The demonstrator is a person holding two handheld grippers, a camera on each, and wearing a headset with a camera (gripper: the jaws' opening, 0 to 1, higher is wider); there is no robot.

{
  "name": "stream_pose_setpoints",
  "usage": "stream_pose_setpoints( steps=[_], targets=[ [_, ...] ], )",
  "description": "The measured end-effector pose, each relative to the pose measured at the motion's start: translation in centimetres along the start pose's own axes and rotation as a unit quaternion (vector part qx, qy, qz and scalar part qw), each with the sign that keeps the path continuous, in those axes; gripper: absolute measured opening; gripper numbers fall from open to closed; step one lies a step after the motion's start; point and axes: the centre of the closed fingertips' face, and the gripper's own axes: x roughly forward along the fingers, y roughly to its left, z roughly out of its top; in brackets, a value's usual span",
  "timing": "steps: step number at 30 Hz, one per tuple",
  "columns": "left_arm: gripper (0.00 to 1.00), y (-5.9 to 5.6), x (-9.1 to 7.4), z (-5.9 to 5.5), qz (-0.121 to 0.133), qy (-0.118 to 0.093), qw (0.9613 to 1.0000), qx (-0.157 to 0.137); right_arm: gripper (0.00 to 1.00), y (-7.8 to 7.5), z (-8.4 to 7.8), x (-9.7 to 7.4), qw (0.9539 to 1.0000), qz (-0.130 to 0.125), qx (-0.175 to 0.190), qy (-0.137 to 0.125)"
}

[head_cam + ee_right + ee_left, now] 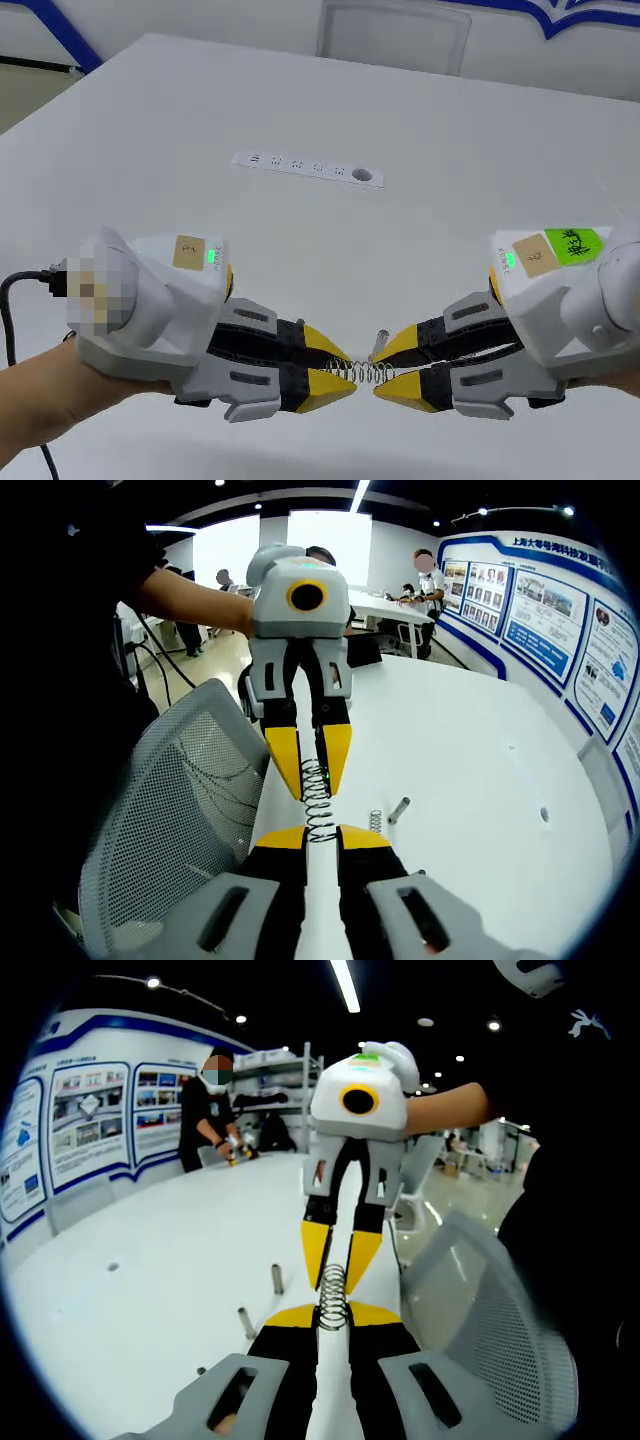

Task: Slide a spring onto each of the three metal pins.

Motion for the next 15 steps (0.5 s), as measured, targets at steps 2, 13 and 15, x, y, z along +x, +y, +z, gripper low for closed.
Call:
stream_pose_setpoints(
  steps=[2,13,15],
  targets=[
    [0.10,-0.1,0.1,-0.1,-0.001,0.003,1.0000,0.002,0.11,0.1,0.2,-0.2,1.0000,0.002,0.000,-0.005],
    [0.10,0.0,0.3,-0.6,-0.001,0.020,0.9997,0.014,0.11,0.3,1.6,-0.8,0.9993,0.017,0.006,-0.033],
    [0.10,0.0,0.3,-0.7,-0.002,0.022,0.9996,0.017,0.11,0.3,2.0,-0.9,0.9989,0.018,0.011,-0.043]
  ],
)
